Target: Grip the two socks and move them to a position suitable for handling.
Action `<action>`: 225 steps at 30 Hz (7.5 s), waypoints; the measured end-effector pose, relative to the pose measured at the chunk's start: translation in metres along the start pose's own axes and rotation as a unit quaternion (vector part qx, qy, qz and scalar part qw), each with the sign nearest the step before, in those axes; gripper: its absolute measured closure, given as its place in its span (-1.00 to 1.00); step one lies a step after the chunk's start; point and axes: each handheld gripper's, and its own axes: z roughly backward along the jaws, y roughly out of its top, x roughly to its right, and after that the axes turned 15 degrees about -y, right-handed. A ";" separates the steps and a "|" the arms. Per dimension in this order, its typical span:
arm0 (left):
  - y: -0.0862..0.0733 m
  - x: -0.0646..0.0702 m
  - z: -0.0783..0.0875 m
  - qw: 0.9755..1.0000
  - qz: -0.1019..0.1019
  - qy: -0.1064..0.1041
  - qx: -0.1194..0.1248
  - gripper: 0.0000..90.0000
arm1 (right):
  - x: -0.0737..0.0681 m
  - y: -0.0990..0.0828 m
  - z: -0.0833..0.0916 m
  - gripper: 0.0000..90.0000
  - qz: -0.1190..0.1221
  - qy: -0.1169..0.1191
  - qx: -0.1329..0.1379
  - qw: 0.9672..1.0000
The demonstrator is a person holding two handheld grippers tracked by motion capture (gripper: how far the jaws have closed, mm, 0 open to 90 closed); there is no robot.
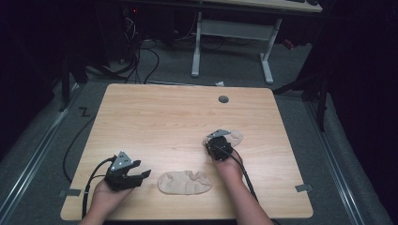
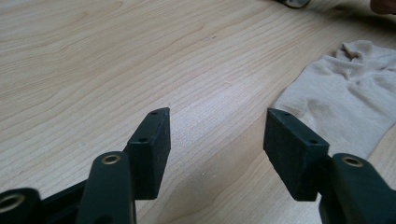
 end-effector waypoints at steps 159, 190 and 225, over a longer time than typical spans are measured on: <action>0.047 0.010 -0.086 0.999 -0.015 -0.015 -0.024 0.95 | 0.012 -0.046 0.033 0.76 -0.053 0.057 -0.001 0.997; 0.036 0.026 -0.027 1.000 -0.008 -0.018 0.024 0.97 | -0.011 -0.040 0.085 0.92 0.000 0.067 0.090 0.994; 0.010 0.057 -0.008 0.999 -0.021 -0.030 -0.013 0.97 | -0.030 -0.079 0.117 0.92 0.026 0.098 0.092 0.991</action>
